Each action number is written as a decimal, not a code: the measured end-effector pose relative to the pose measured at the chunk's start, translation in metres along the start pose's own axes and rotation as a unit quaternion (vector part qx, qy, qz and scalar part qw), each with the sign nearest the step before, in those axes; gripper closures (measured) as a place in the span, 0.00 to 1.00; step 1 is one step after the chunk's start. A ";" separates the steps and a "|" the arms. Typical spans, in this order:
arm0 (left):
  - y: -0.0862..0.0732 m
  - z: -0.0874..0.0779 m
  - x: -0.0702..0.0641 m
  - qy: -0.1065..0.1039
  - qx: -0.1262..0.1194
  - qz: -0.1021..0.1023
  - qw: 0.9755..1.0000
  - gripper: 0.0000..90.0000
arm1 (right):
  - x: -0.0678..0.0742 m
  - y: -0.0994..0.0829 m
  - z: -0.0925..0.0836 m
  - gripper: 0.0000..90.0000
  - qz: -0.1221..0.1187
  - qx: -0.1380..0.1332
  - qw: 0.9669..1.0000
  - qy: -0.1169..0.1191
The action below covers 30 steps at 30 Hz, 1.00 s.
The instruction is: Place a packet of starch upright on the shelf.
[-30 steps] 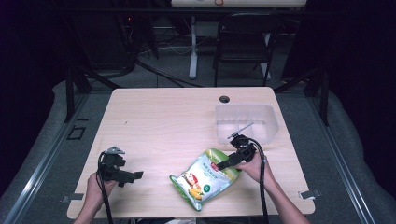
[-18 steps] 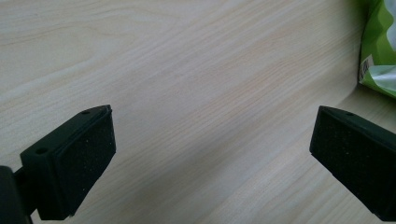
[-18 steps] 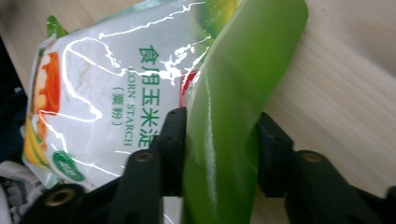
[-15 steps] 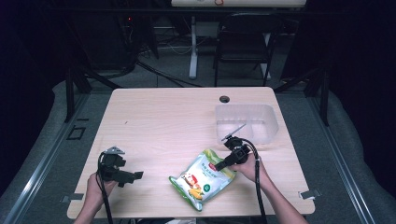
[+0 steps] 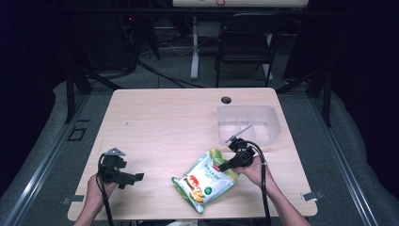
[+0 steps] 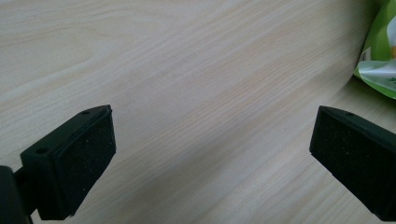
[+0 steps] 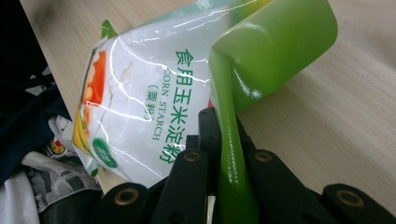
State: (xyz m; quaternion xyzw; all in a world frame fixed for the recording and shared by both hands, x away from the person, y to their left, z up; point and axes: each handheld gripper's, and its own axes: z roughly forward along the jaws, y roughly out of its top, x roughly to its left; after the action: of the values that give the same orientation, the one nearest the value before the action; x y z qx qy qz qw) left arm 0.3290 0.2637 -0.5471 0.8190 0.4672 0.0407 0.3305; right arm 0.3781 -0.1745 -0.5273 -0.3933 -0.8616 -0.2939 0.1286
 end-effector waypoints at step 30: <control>0.000 0.000 0.000 -0.003 0.002 0.001 1.000 0.01 | 0.007 -0.008 -0.052 1.00 -0.013 -0.053 0.998 -0.016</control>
State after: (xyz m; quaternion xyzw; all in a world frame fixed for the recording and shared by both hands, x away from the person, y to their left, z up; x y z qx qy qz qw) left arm 0.3292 0.2640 -0.5471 0.8201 0.4655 0.0375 0.3306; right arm 0.3667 -0.2059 -0.4860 -0.3929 -0.8520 -0.3342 0.0898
